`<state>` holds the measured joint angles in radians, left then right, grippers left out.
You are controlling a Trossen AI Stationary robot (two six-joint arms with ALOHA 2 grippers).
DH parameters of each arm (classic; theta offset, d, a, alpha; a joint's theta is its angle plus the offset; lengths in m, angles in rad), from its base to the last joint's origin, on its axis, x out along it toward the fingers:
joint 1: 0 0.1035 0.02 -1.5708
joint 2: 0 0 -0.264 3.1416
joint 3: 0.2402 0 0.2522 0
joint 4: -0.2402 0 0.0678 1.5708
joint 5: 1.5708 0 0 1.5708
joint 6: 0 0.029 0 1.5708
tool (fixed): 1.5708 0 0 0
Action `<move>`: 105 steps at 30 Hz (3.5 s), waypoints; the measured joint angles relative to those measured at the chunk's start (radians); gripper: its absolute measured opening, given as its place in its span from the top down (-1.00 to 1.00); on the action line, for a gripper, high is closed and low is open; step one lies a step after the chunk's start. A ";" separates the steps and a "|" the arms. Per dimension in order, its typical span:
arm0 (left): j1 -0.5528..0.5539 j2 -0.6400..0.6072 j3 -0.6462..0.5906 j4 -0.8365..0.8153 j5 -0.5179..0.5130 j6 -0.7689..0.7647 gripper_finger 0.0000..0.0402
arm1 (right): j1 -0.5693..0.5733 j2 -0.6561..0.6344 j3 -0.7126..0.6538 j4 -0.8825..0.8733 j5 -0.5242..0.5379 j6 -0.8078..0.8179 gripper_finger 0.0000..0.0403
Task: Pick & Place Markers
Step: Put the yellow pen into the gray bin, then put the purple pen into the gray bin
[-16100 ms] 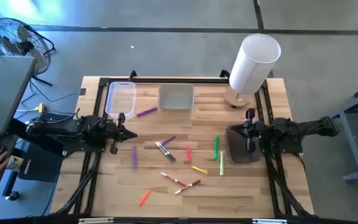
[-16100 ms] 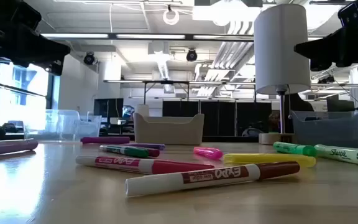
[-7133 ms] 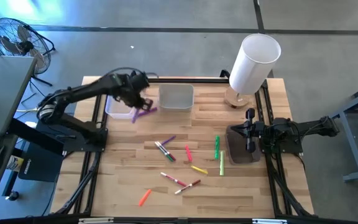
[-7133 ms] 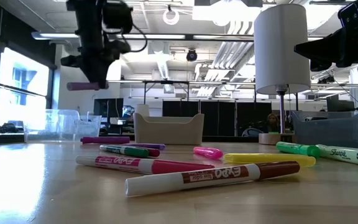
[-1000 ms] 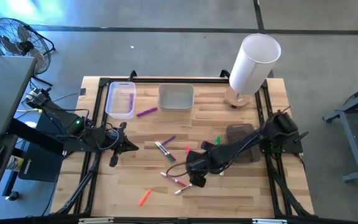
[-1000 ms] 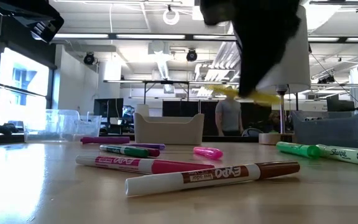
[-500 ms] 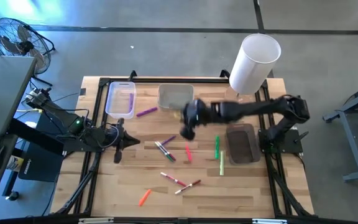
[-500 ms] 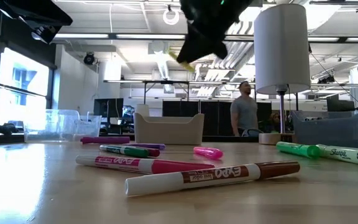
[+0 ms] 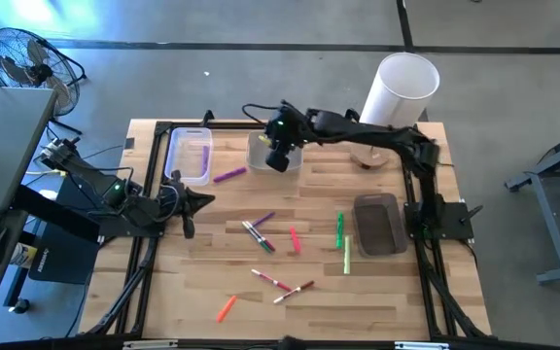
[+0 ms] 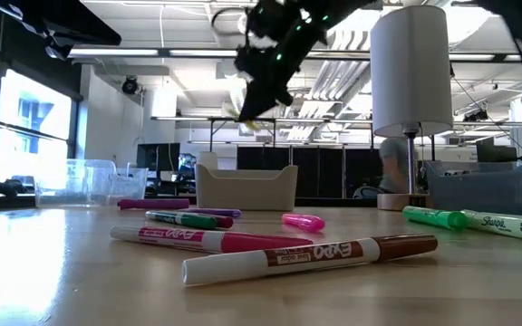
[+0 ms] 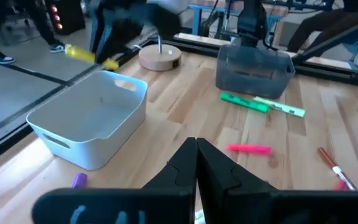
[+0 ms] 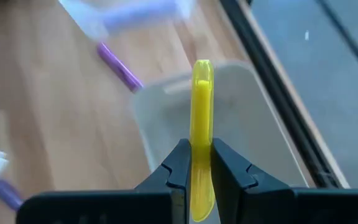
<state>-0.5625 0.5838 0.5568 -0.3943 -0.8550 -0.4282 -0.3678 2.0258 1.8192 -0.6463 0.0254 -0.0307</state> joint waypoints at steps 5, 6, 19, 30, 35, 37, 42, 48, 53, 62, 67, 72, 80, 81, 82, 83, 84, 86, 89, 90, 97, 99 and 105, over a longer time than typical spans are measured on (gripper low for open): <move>0.000 -0.027 0.000 0.000 -0.002 -0.004 1.00 | -0.033 0.156 0.156 -0.163 0.005 -0.022 0.84; 0.000 -0.029 0.000 0.001 -0.004 -0.007 1.00 | -0.036 0.181 0.178 -0.194 0.015 -0.022 0.83; 0.000 -0.030 0.000 -0.004 0.057 -0.079 1.00 | -0.035 0.225 0.205 -0.249 -0.007 0.002 0.47; 0.000 -0.030 0.000 -0.015 0.101 -0.078 1.00 | -0.017 0.131 0.205 -0.305 0.059 0.097 0.38; -0.001 -0.030 0.000 -0.015 0.109 -0.078 1.00 | 0.011 0.053 0.205 -0.339 0.076 0.115 0.51; -0.001 -0.030 0.000 -0.015 0.113 -0.078 1.00 | 0.028 0.022 0.205 -0.362 0.076 0.132 0.61; 0.000 -0.030 0.000 -0.017 0.115 -0.080 0.97 | 0.099 -0.085 0.106 -0.336 0.073 0.198 0.95; 0.000 -0.029 0.000 -0.027 0.085 -0.122 0.61 | 0.257 -0.296 -0.215 -0.134 0.132 0.398 0.90; 0.000 -0.029 -0.001 -0.026 0.086 -0.072 0.27 | 0.423 -0.495 -0.541 0.139 0.229 0.572 0.95; 0.000 -0.027 -0.001 -0.006 0.101 -0.074 0.18 | 0.656 -0.764 -0.992 0.570 0.358 0.654 0.97; 0.000 0.064 0.004 0.056 0.090 -0.075 0.18 | 0.719 -0.829 -1.140 0.732 0.462 0.655 0.99; 0.026 0.225 0.078 0.058 0.086 -0.131 0.18 | 0.726 -0.878 -1.190 0.773 0.489 0.594 0.99; 0.217 0.474 0.251 -0.018 0.346 -0.213 0.18 | 0.721 -0.953 -1.195 0.775 0.459 0.429 0.99; 0.245 0.498 0.277 -0.049 0.387 -0.231 0.18 | 0.721 -0.964 -1.195 0.772 0.459 0.415 0.99; 0.277 0.529 0.306 -0.064 0.422 -0.242 0.18 | 0.721 -0.976 -1.195 0.772 0.459 0.401 0.99; 0.314 0.568 0.334 -0.079 0.459 -0.251 0.18 | 0.722 -0.989 -1.195 0.771 0.458 0.385 1.00; 0.348 0.609 0.357 -0.101 0.489 -0.254 0.18 | 0.721 -1.001 -1.195 0.771 0.454 0.366 1.00; 0.409 0.693 0.391 -0.150 0.571 -0.251 0.18 | 0.721 -1.024 -1.194 0.766 0.438 0.331 0.99; 0.484 0.796 0.454 -0.157 0.672 -0.229 0.18 | 0.722 -1.051 -1.194 0.754 0.431 0.288 0.99; 0.501 0.828 0.469 -0.153 0.697 -0.222 0.18 | 0.721 -1.057 -1.194 0.749 0.431 0.278 1.00; 0.573 1.059 0.577 -0.195 0.775 -0.172 0.18 | 0.721 -1.109 -1.194 0.664 0.410 0.206 0.99; 0.572 1.113 0.604 -0.178 0.784 -0.154 0.18 | 0.721 -1.137 -1.194 0.624 0.409 0.206 1.00; 0.569 1.228 0.630 -0.178 0.788 -0.143 0.18 | 0.721 -1.202 -1.194 0.556 0.410 0.211 0.99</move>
<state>0.0066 1.8114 1.1867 -0.5723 -0.0666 -0.5707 0.3534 0.8241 0.6250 -0.0902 0.4351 0.1806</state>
